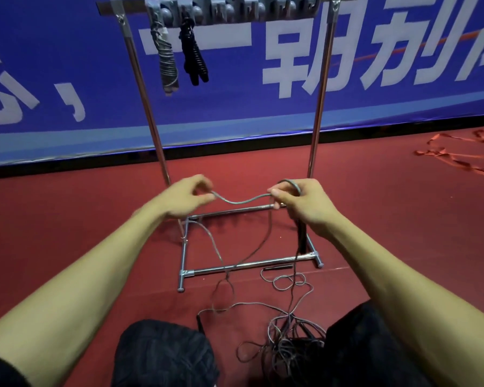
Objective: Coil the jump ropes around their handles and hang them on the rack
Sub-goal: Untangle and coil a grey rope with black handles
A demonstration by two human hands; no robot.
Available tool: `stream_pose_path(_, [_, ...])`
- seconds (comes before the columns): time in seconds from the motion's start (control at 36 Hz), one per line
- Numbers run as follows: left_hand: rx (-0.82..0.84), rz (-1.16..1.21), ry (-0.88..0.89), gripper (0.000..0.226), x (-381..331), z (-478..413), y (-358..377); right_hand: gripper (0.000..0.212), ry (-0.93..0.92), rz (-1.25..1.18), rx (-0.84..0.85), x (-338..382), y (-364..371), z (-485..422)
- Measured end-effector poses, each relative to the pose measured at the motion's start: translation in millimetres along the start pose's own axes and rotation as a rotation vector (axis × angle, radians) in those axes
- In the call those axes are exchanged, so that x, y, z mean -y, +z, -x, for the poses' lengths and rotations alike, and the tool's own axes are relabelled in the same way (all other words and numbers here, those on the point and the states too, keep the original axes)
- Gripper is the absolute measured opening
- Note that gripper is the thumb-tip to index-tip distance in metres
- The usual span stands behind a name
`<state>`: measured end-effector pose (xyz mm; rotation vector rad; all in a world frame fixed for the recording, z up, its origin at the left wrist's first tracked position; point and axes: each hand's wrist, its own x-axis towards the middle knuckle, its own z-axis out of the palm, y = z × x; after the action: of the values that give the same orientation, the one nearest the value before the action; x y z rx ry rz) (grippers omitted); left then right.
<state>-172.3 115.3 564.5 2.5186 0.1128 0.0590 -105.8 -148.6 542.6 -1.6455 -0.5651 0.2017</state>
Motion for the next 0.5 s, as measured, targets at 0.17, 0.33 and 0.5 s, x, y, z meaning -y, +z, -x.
stream_pose_path(0.17, [0.168,0.038,0.294,0.007,-71.5,-5.4,42.2,0.016,-0.013,-0.045,0.035,13.4,14.6,-8.1])
stream_pose_path(0.33, [-0.089,-0.207,0.351,0.029,-43.1,-18.1,-2.6,0.028,0.035,-0.01,0.063,-0.9,-9.2,4.9])
stream_pose_path(0.5, [-0.249,-0.36,-0.088,0.019,17.9,-25.6,-41.7,0.032,0.088,0.0,0.009,-28.4,-27.1,11.9])
